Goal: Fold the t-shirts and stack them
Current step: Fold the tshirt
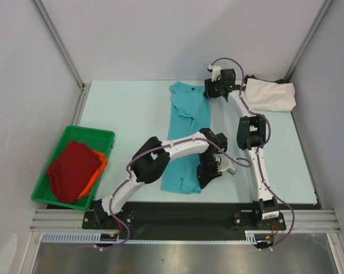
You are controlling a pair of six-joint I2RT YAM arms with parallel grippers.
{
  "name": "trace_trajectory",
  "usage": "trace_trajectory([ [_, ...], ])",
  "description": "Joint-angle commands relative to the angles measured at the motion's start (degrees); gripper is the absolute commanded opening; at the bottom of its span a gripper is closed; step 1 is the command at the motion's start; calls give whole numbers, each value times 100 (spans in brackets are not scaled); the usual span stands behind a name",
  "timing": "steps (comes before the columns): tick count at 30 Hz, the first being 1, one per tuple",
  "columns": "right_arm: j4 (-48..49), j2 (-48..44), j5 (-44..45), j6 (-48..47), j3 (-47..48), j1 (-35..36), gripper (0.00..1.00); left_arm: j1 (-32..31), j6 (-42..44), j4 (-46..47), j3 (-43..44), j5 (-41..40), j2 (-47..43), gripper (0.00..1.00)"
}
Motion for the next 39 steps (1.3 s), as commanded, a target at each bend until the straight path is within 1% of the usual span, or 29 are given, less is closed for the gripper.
trace_trajectory([
  [1, 412, 149, -179, 268, 373, 39, 58, -177, -188, 705, 290, 514, 158, 16],
  [3, 474, 184, -188, 285, 452, 56, 58, -247, -249, 775, 326, 602, 140, 17],
  [6, 431, 149, -197, 277, 435, 83, 59, -291, -477, 784, 369, 637, 105, 36],
  [7, 396, 45, -171, 285, 409, 83, 61, -291, -556, 775, 422, 646, 79, 46],
  [10, 246, -307, -92, 320, 129, 48, 64, -283, -749, 513, 843, 814, -227, 60],
  [11, 202, -656, -100, 390, 40, 13, 65, -283, -864, 538, 905, 683, -377, 61],
  [12, 167, -825, -118, 434, -74, -48, 65, -283, -934, 564, 871, 203, -813, 62],
  [13, 132, -1053, -144, 496, -336, -84, 65, -257, -961, 730, 775, -89, -1044, 67],
  [14, 132, -1499, -231, 601, -565, -128, 65, -204, -1005, 888, 609, -292, -1342, 71],
  [15, 158, -1816, -284, 654, -811, -172, 66, 57, -1075, 1029, 233, -355, -1606, 76],
  [16, 262, -2115, -346, 689, -1153, -277, 66, 234, -1172, 1152, 64, -208, -2104, 90],
  [17, 585, -2432, -416, 707, -2061, -312, 67, 419, -1355, 1423, -86, -171, -2310, 92],
  [18, 719, -3113, -417, 707, -2470, -348, 67, 786, -1810, 1504, -305, -127, -2460, 92],
  [19, 790, -3399, -451, 673, -2892, -357, 67, 990, -2075, 1583, -403, -40, -2731, 91],
  [20, 747, -3715, -495, 637, -3540, -374, 67, 1174, -2347, 1810, -560, 48, -2873, 91],
  [21, 695, -4205, -504, 654, -3929, -374, 67, 1446, -2698, 2021, -1110, -73, -3092, 90],
  [22, 624, -4489, -557, 715, -4264, -392, 67, 1553, -2858, 2189, -1429, -292, -3277, 87],
  [23, 458, -4726, -697, 812, -4963, -409, 66, 1676, -3051, 2417, -1963, -494, -3522, 84],
  [24, 387, -5172, -776, 917, -5292, -427, 66, 1956, -3488, 2462, -2186, -470, -3585, 82],
  [26, 151, -5544, -1048, 1295, -5969, -445, 65, 2195, -3964, 2646, -2660, -618, -3726, 78],
  [27, 88, -5746, -1180, 1418, -6555, -453, 64, 2422, -4385, 2795, -3115, -898, -3866, 77],
  [28, 35, -6053, -1338, 1541, -6892, -453, 62, 2546, -4589, 2910, -3372, -918, -3963, 74],
  [29, 61, -6221, -1705, 1603, -7200, -462, 61, 2669, -4765, 2998, -3627, -848, -4051, 72],
  [30, 87, -6379, -1857, 1682, -7838, -462, 61, 2862, -5098, 3199, -4099, -735, -4200, 71],
  [33, 192, -6881, -2384, 2130, -8738, -515, 59, 3144, -5635, 3516, -4918, -331, -4324, 67],
  [34, 210, -7039, -2533, 2227, -9228, -515, 59, 3189, -5655, 3596, -5017, -277, -4290, 67],
  [36, 202, -7443, -2832, 2491, -9732, -515, 58, 3320, -5646, 3588, -5140, -329, -4272, 69],
  [37, 141, -7558, -3043, 2544, -10152, -506, 57, 3356, -5629, 3509, -5167, -347, -4246, 70],
  [39, 140, -7795, -3176, 2807, -10558, -480, 56, 3479, -5689, 3535, -5412, -364, -4254, 71],
])
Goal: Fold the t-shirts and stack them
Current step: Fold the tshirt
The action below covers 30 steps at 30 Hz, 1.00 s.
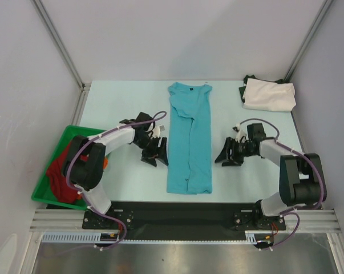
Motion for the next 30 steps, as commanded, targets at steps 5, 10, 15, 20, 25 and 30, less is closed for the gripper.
trace_trajectory([
  [5, 137, -586, -715, 938, -681, 611, 56, 212, -673, 769, -867, 465, -241, 65],
  [10, -591, -269, -304, 1343, -742, 770, 56, -51, -981, 1103, -1439, 509, -469, 60],
  [15, -909, -427, 138, 1659, -899, 1261, 56, -649, -1227, 1490, -1704, 623, -540, 55],
  [20, -699, -620, 93, 1905, -1102, 1710, 56, -957, -1218, 1474, -1643, 483, -557, 55],
  [25, -918, -804, 383, 1730, -1067, 1825, 56, -948, -1174, 1446, -1686, 448, -364, 54],
  [30, -655, -752, 322, 1870, -1217, 1825, 54, -1018, -1042, 1412, -1519, 509, -153, 48],
])
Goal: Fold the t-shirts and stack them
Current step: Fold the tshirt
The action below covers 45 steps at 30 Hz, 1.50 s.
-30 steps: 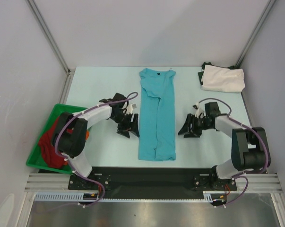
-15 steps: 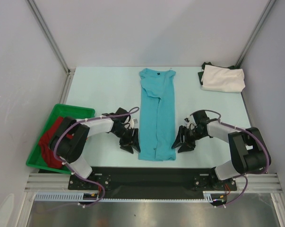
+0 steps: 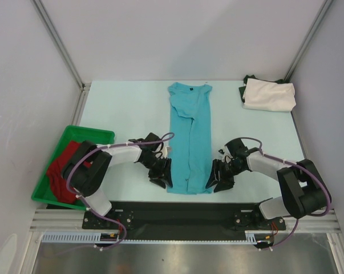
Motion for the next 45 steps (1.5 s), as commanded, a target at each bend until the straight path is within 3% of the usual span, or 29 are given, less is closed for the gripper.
trace_trajectory([
  [1, 154, 15, -6, 187, -130, 30, 53, -74, 53, 102, 124, -68, 212, 47],
  [5, 277, 305, -146, 223, -139, 48, 51, -241, 114, 146, 230, 46, 309, 43],
  [8, 374, 516, -243, 240, -104, 74, 38, -285, 79, 208, 204, 73, 318, 20],
  [11, 470, 587, -305, 249, -60, 74, 29, -277, 149, 164, 247, 38, 309, 4],
  [14, 585, 464, -463, 180, 1, 4, 4, -224, 193, 76, 248, -24, 169, 0],
  [15, 515, 394, -463, 135, 45, -74, 0, -198, 211, 41, 248, -76, 99, 0],
  [19, 120, -212, -744, -163, 229, -303, 0, 301, 509, -266, 458, -226, -349, 0],
  [26, -136, -705, -947, -603, 905, -566, 0, 1050, 1317, -916, 1704, -322, -325, 0],
  [41, 638, 1288, -543, -990, 3137, -1332, 0, 1279, 1766, -926, 3410, -305, 941, 1],
  [45, 699, 1579, -428, -1174, 3323, -1350, 0, 1376, 1802, -917, 3964, -331, 1415, 0],
])
